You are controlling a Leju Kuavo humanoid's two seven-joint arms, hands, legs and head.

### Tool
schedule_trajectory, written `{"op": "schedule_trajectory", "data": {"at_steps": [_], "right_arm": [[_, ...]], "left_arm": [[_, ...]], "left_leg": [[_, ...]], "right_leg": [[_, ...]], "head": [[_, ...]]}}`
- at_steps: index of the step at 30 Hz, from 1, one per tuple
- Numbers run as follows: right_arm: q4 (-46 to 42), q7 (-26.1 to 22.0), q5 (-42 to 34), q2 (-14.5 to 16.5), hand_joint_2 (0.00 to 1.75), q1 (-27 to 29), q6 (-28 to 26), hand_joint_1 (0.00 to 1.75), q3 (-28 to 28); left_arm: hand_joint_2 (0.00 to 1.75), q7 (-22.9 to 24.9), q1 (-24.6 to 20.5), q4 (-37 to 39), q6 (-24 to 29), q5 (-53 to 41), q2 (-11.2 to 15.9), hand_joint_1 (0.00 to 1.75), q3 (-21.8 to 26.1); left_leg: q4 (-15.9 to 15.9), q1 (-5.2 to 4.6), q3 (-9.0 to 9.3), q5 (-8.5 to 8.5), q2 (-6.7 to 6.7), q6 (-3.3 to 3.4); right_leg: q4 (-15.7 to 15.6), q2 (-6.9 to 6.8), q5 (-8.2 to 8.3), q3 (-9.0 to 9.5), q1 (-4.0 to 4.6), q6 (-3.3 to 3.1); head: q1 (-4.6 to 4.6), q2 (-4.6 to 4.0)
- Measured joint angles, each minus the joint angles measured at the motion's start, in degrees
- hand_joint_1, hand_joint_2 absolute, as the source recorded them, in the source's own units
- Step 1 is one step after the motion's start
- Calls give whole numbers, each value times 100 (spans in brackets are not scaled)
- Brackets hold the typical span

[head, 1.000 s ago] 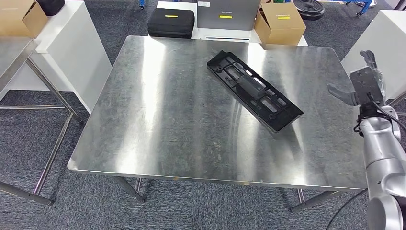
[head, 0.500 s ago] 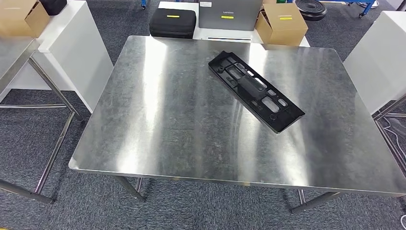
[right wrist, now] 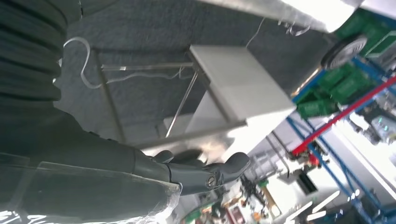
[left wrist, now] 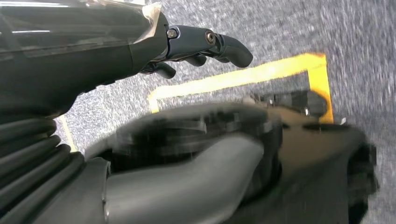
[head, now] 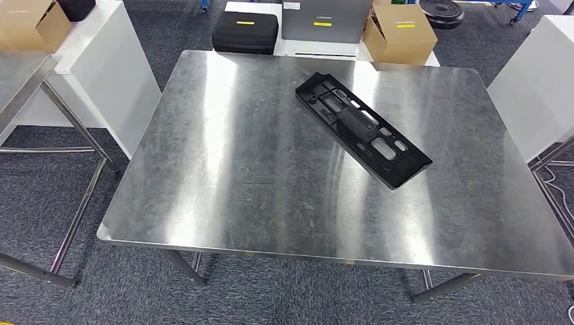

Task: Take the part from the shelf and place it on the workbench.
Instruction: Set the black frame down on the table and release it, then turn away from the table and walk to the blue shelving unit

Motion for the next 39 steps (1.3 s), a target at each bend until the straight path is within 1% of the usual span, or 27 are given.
{"op": "schedule_trajectory", "data": {"at_steps": [2, 4, 5, 6, 7, 9, 10, 12, 13, 15, 17, 19, 21, 23, 27, 30, 32, 35, 39], "right_arm": [[-527, 29, 173, 227, 175, 106, 532, 0, -695], [-1015, -27, 387, 484, 175, 119, 1010, 0, -1306], [-1178, -79, 522, 590, 175, 85, 1122, 0, -1519], [-1274, -119, 665, 665, 175, 30, 1088, 0, -1642], [-1308, -128, 775, 714, 175, -19, 905, 0, -1674], [-1384, -76, 763, 814, 175, -9, 555, 0, -1670], [-1497, -68, 660, 914, 175, 44, 605, 0, -1744], [-1797, -162, 527, 1177, 175, 107, 1080, 0, -2035], [-1927, -254, 561, 1305, 175, 99, 1323, 0, -2188], [-2082, -402, 733, 1487, 175, 44, 1551, 0, -2357], [-2149, -470, 877, 1606, 175, -25, 1567, 0, -2384], [-2163, -520, 951, 1718, 175, -66, 1509, 0, -2367], [-2180, -630, 991, 1924, 175, -65, 1416, 0, -2345], [-2246, -824, 1097, 2275, 175, -19, 1360, 0, -2346], [-2483, -1358, 1505, 3239, 175, 46, 1479, 0, -2553], [-2592, -1640, 1879, 3952, 175, 28, 1513, 0, -2826], [-2624, -1700, 2059, 4353, 175, 15, 1446, 0, -2956], [-2618, -1720, 2272, 4813, 175, -34, 1339, 0, -3141], [-2510, -1726, 2487, 5290, 175, -159, 1135, 0, -3389]], "left_arm": [[175, -10, 1, -16, -44, -5, -16, 0, -43], [175, -153, -6, -34, -80, 39, -43, 0, -74], [175, -260, -23, -46, -85, 80, -59, 0, -79], [175, -324, -60, -62, -62, 106, -80, 0, -78], [175, -288, -110, -78, -1, 96, -103, 0, -79], [175, -50, -190, -103, 215, -6, -149, 0, -97], [175, 48, -197, -108, 337, -49, -169, 0, -110], [175, 95, -164, -115, 526, -65, -199, 0, -126], [175, 95, -149, -115, 595, -53, -213, 0, -127], [175, 90, -138, -115, 688, -18, -229, 0, -128], [175, 130, -139, -115, 813, 12, -242, 0, -129], [175, 214, -144, -116, 1056, 23, -267, 0, -130], [175, 263, -148, -121, 1280, 25, -287, 0, -130], [175, 281, -148, -127, 1340, 14, -287, 0, -132], [175, 344, -151, -128, 1264, -69, -288, 0, -139], [175, 305, -152, -127, 949, -117, -288, 0, -141], [175, 296, -153, -120, 806, -137, -287, 0, -143], [175, 365, -160, -116, 964, -181, -288, 0, -160], [175, 495, -175, -128, 1177, -278, -294, 0, -213]], "left_leg": [[-1, 1, 9, -13, 6, -7], [-3, 2, 16, -26, 14, -14], [-4, 2, 15, -26, 21, -15], [-4, 2, 16, -24, 34, -13], [-3, 2, 22, -22, 53, -10], [-1, 2, 51, -31, 84, -5], [-1, 1, 63, -38, 91, -3], [-2, 1, 68, -46, 90, -1], [-2, 1, 64, -46, 91, -1], [-2, 1, 63, -46, 100, -1], [-2, 2, 68, -46, 113, -2], [-2, 2, 74, -50, 117, -1], [-2, 4, 78, -54, 117, 1], [-2, 6, 80, -56, 117, 2], [-4, 10, 84, -59, 119, -4], [-6, 15, 86, -63, 119, -10], [-6, 16, 87, -63, 120, -11], [-6, 17, 88, -64, 120, -12], [-6, 15, 89, -64, 120, -12]], "right_leg": [[-1, 3, -15, -22, 0, -6], [-1, 9, -26, -27, 1, -7], [0, 16, -25, -13, 1, -6], [0, 29, -18, -3, 1, -7], [0, 44, -12, -6, 1, -9], [-2, 68, -10, -13, 1, -12], [-4, 72, -16, -15, 1, -10], [-3, 74, -24, 14, 1, -3], [-2, 75, -23, 26, 1, -1], [1, 89, -20, 46, 2, 1], [1, 104, -20, 38, 2, 1], [0, 109, -24, 16, 2, -1], [-2, 108, -29, 1, 2, -3], [-2, 109, -30, 1, 4, -3], [-1, 110, -32, 2, 8, -6], [1, 110, -38, 6, 10, -14], [2, 110, -39, 6, 10, -17], [2, 110, -40, 7, 9, -19], [2, 111, -41, 9, 8, -20]], "head": [[2, 0], [3, 0], [1, 0], [2, 0], [1, 0], [5, 0], [7, 0], [11, 0], [9, 0], [7, 0], [8, 0], [9, 0], [10, 0], [10, 0], [7, 0], [8, 0], [8, 0], [9, 0], [9, 0]]}}
